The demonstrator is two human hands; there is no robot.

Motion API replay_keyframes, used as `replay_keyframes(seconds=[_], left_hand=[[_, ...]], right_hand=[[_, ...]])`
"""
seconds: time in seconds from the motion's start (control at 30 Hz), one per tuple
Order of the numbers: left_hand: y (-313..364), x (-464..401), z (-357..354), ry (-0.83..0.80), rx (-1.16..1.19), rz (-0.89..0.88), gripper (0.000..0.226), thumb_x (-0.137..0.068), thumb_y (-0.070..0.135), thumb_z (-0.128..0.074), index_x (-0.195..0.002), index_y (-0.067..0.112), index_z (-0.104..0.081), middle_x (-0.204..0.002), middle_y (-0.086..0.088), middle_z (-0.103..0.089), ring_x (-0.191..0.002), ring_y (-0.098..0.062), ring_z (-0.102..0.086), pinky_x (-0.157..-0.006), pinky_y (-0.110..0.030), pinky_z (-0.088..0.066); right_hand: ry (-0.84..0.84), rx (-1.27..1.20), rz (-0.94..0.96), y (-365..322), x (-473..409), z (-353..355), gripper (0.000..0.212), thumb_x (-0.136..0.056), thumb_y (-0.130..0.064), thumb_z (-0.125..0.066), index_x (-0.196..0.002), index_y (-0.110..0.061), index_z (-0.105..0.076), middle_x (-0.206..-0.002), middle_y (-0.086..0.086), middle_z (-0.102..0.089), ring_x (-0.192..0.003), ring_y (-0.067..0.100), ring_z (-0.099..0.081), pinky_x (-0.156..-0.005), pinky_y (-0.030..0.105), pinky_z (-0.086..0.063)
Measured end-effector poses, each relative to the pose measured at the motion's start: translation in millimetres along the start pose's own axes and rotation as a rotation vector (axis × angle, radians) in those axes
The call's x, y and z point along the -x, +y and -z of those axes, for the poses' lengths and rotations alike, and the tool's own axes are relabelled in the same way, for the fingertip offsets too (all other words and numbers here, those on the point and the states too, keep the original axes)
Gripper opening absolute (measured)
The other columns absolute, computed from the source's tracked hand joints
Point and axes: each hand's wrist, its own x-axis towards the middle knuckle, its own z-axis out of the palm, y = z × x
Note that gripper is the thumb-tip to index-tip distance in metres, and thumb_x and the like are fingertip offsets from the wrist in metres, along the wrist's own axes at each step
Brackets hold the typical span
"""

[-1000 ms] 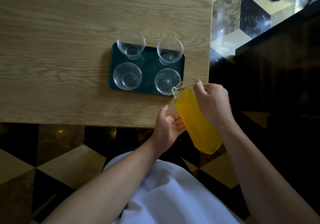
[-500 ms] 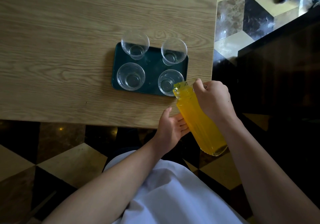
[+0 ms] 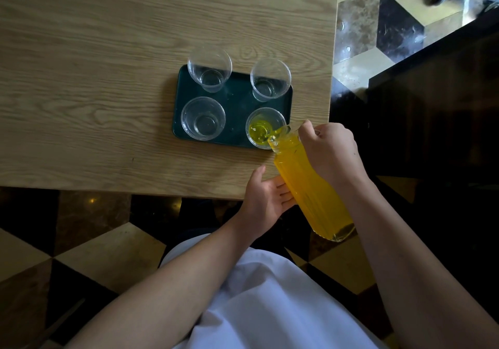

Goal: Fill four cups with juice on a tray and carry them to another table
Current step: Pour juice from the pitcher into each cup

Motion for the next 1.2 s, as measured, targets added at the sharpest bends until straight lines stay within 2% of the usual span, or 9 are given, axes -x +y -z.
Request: replay_keyframes(seconds=[0.17,0.4,0.6,0.97,1.2], left_hand=[[0.2,0.3,-0.6,0.010,0.030,0.004,0.076,-0.099,0.061,-0.022,-0.131,0.003,-0.060,-0.127,-0.020,-0.067,-0.125,-0.033,-0.058,-0.110,-0.046,-0.040],[1.6,4.7,-1.7,0.001,0.042,0.015,0.076,-0.100,0.060,-0.020,-0.131,0.003,-0.060,-0.126,-0.020,-0.067,-0.124,-0.033,-0.059,-0.107,-0.045,-0.043],[1.8,7.0,-0.5,-0.006,0.068,0.018,0.076,-0.100,0.059,-0.020,-0.133,0.002,-0.058,-0.127,-0.022,-0.066,-0.125,-0.034,-0.058,-0.109,-0.047,-0.041],[4.4,8.1,-1.4,0.008,0.056,0.017,0.075,-0.101,0.057,-0.018,-0.134,0.001,-0.057,-0.127,-0.023,-0.066,-0.125,-0.036,-0.057,-0.110,-0.048,-0.040],[1.9,5.3,-0.6,0.025,0.070,0.011,0.070,-0.103,0.047,-0.017,-0.131,-0.002,-0.058,-0.127,-0.027,-0.064,-0.127,-0.039,-0.055,-0.112,-0.051,-0.038]], right_hand=[[0.005,0.033,0.004,-4.5,3.9,0.5,0.057,-0.100,-0.040,-0.045,-0.051,-0.013,-0.036,-0.050,0.003,-0.040,-0.045,0.019,-0.033,-0.047,0.027,-0.026],[0.007,0.049,-0.006,-10.1,5.4,1.7,0.055,-0.099,-0.040,-0.046,-0.053,-0.011,-0.041,-0.052,0.004,-0.045,-0.047,0.020,-0.038,-0.046,0.027,-0.028],[-0.007,0.053,0.008,-12.1,3.4,-1.2,0.052,-0.098,-0.041,-0.046,-0.056,-0.010,-0.047,-0.054,0.006,-0.048,-0.047,0.021,-0.039,-0.048,0.026,-0.030],[-0.021,0.084,0.000,-17.7,0.1,-0.8,0.054,-0.099,-0.039,-0.045,-0.053,-0.011,-0.040,-0.051,0.004,-0.041,-0.046,0.020,-0.035,-0.048,0.027,-0.028],[-0.034,0.111,-0.002,-19.7,-3.3,0.3,0.053,-0.099,-0.040,-0.044,-0.060,-0.005,-0.055,-0.056,0.006,-0.049,-0.049,0.021,-0.042,-0.048,0.026,-0.031]])
